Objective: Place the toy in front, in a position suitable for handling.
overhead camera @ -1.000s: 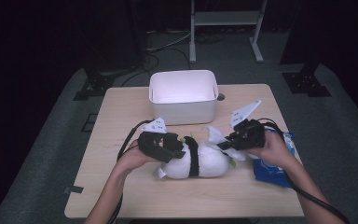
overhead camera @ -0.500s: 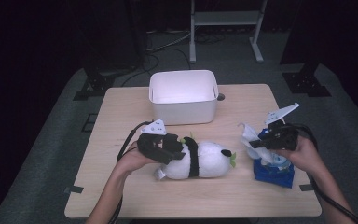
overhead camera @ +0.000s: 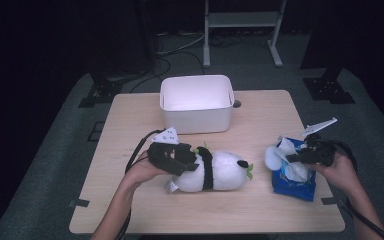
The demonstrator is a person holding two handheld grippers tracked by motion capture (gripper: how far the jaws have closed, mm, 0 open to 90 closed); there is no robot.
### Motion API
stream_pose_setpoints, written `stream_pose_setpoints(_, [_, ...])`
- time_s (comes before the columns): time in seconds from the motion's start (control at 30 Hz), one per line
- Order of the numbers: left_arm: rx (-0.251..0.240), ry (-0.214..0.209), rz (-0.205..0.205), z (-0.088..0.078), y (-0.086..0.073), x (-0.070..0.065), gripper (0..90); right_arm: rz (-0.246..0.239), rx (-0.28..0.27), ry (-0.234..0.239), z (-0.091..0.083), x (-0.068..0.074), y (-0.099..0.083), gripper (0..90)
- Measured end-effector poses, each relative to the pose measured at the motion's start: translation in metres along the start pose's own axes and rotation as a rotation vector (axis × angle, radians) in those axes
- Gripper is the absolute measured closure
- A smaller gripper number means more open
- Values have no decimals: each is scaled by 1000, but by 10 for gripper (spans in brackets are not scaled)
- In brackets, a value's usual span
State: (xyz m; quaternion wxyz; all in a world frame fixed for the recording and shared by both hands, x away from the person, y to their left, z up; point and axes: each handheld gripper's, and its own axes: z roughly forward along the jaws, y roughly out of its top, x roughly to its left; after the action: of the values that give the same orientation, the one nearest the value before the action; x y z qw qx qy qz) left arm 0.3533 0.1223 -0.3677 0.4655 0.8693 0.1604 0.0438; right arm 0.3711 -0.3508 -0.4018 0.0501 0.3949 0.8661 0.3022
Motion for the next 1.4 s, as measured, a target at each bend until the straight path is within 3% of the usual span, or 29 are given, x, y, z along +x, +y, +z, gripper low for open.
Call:
stream_pose_setpoints(0.33, [12, -8, 9, 2, 2, 0, 237, 3, -15, -21, -9, 0, 1, 575])
stream_pose_setpoints(0.57, [15, -10, 10, 2, 2, 0, 237, 11, -26, -28, -17, 0, 0, 547])
stream_pose_setpoints(0.9, [16, -10, 6, 2, 2, 1, 237, -50, -57, -23, -29, 16, 15, 538])
stream_pose_setpoints(1.1, [19, -9, 6, 2, 2, 0, 238, -116, -54, 28, -23, 35, 31, 532])
stream_pose_setpoints(1.4, [28, -10, 7, 1, 3, 0, 238, -226, -86, 148, -5, 69, 64, 533])
